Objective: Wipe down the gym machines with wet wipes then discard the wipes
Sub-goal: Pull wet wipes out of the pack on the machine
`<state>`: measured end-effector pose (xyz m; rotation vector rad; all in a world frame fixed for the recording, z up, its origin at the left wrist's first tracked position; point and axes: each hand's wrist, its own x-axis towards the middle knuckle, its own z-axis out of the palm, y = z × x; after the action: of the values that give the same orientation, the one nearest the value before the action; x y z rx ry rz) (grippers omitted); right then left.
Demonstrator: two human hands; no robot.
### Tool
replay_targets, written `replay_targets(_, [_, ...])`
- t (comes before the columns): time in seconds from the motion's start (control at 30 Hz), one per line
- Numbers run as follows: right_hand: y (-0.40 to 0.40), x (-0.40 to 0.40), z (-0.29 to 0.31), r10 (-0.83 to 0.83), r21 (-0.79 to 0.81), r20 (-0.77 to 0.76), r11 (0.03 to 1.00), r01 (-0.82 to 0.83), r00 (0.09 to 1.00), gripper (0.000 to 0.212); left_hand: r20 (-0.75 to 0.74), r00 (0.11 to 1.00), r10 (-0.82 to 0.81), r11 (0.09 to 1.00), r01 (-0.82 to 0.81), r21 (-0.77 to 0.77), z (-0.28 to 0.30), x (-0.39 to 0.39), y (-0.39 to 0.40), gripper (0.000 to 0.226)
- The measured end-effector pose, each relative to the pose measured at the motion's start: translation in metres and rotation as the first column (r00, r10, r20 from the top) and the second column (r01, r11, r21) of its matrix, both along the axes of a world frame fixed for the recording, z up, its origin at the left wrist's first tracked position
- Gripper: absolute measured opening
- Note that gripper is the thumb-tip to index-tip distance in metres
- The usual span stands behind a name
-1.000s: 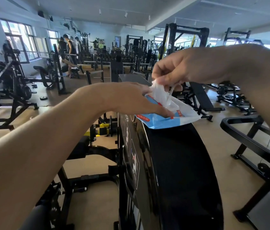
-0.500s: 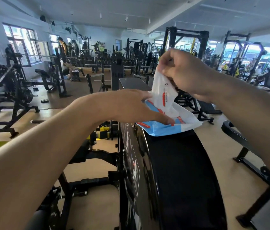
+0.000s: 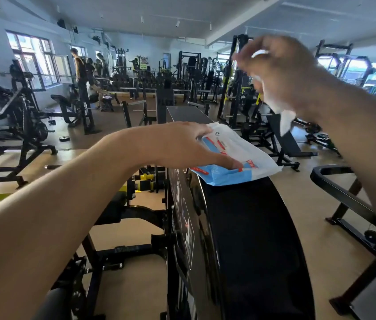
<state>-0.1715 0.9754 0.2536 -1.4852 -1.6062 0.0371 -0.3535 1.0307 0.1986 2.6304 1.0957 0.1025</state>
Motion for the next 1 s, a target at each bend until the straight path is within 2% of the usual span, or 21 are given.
replay_targets(0.03, [-0.006, 0.001, 0.0, 0.059, -0.195, 0.095, 0.98, -0.04, 0.994, 0.013, 0.0, 1.0, 0.0, 1.0, 0.0, 0.004, -0.001, 0.0, 0.001, 0.133])
replay_targets(0.1, [-0.013, 0.002, -0.004, 0.211, -0.514, 0.303, 0.858, -0.028, 0.929, 0.016, 0.002, 1.0, 0.004, 1.0, -0.004, 0.017, -0.002, -0.001, 0.002, 0.136])
replay_targets(0.17, [-0.01, 0.001, -0.01, 0.266, -0.617, 0.409, 0.786, 0.05, 0.873, 0.025, -0.008, 1.0, 0.0, 0.999, 0.0, 0.037, -0.003, -0.001, 0.003, 0.138])
replay_targets(0.23, [-0.003, -0.002, -0.016, 0.206, -0.575, 0.411, 0.814, 0.078, 0.888, 0.028, -0.002, 1.0, 0.004, 0.999, -0.003, 0.037, -0.003, -0.001, 0.001, 0.135])
replay_targets(0.37, [0.008, -0.002, -0.024, 0.131, -0.5, 0.335, 0.864, 0.058, 0.933, 0.016, 0.036, 0.999, 0.011, 1.0, -0.011, 0.024, -0.003, -0.001, 0.0, 0.132])
replay_targets(0.53, [0.014, -0.008, -0.027, 0.085, -0.446, 0.414, 0.887, 0.12, 0.906, 0.016, 0.131, 0.991, -0.003, 1.0, 0.0, 0.026, -0.009, -0.002, 0.001, 0.129])
replay_targets(0.63, [0.005, -0.007, -0.018, 0.157, -0.524, 0.428, 0.846, 0.103, 0.89, 0.015, 0.171, 0.985, 0.01, 0.997, -0.024, 0.076, -0.011, -0.004, 0.0, 0.127])
replay_targets(0.73, [-0.004, -0.006, -0.009, 0.243, -0.64, 0.448, 0.759, 0.119, 0.86, 0.031, 0.159, 0.987, 0.014, 0.996, -0.029, 0.09, -0.011, -0.006, -0.003, 0.126])
replay_targets(0.87, [-0.004, -0.008, -0.011, 0.232, -0.634, 0.45, 0.763, 0.125, 0.862, 0.034, 0.107, 0.994, -0.006, 0.997, -0.002, 0.075, -0.011, -0.007, -0.006, 0.125])
replay_targets(0.93, [-0.007, -0.009, -0.011, 0.241, -0.603, 0.47, 0.79, 0.11, 0.849, 0.032, 0.14, 0.99, -0.02, 0.998, 0.012, 0.06, -0.011, -0.009, -0.008, 0.113])
replay_targets(1.0, [-0.011, -0.006, -0.006, 0.194, -0.516, 0.462, 0.852, 0.084, 0.865, 0.023, 0.301, 0.953, -0.014, 0.998, -0.005, 0.065, -0.009, -0.014, -0.008, 0.081])
